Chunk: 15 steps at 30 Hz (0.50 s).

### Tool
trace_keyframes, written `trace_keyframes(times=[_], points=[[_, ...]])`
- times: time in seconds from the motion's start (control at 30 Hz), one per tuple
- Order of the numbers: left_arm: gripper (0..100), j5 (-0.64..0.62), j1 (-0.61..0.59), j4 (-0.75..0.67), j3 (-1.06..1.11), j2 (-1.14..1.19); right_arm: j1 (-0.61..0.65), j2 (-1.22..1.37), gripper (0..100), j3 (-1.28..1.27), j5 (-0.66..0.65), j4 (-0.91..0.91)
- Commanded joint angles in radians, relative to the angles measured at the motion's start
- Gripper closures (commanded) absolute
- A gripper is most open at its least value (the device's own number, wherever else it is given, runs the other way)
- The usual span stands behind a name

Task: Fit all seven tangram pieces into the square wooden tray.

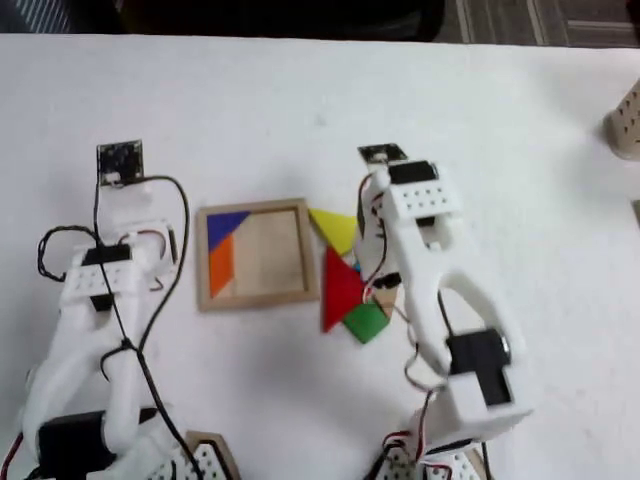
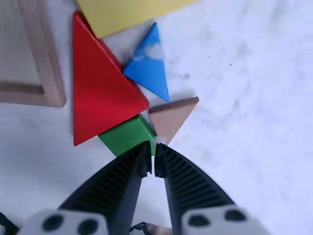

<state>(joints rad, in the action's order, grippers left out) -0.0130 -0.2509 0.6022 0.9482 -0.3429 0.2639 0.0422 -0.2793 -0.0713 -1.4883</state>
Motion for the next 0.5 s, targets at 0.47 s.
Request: trace_keyframes(times=[0.47], points=[[98, 0.000, -0.010, -0.028, -0.058, -0.002, 0.016, -0.166, 85.1, -0.293, -0.005, 0.504]])
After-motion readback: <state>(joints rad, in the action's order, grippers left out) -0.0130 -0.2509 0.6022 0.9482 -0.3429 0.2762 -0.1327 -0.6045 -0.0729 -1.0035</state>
